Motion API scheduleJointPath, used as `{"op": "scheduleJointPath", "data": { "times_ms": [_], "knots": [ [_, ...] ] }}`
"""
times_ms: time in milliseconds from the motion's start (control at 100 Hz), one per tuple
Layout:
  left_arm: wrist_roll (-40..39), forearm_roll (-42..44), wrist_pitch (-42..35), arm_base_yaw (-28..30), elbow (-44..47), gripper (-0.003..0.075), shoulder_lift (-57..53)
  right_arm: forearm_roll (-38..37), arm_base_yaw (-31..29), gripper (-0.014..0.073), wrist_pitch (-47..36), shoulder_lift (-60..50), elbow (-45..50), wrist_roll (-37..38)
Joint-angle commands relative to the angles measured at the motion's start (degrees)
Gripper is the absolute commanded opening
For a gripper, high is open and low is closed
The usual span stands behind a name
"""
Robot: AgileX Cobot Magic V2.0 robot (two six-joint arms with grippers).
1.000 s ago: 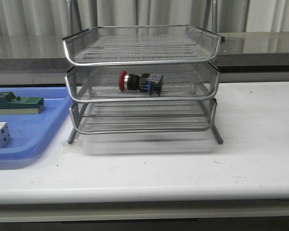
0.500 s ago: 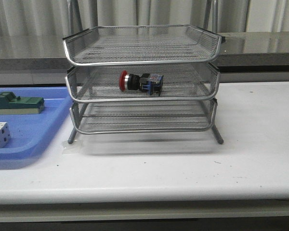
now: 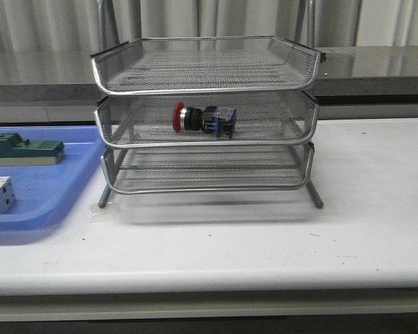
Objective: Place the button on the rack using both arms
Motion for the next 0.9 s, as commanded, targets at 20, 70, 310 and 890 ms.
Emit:
{"op": "scheduleJointPath", "data": {
  "times_ms": [20, 70, 310, 890],
  "knots": [
    [-0.53, -0.84, -4.38, 0.11, -1.52, -0.0020, 0.50, 2.72, 0.33, -0.0057, -5.70, 0.41, -0.36, -0.07],
    [-0.53, -0.84, -4.38, 0.11, -1.52, -0.0020, 0.50, 2.72, 1.43, -0.0057, -7.27, 0.18, 0.35, -0.07],
    [-0.53, -0.84, -4.38, 0.11, -1.52, -0.0020, 0.50, 0.33, 7.97, -0.0057, -16.30, -5.10, 6.18, 0.20],
    [-0.53, -0.84, -4.38, 0.11, -1.52, -0.0020, 0.50, -36.47, 9.07, -0.0057, -25.53, -24.48, 25.04, 44.87]
  ]
}}
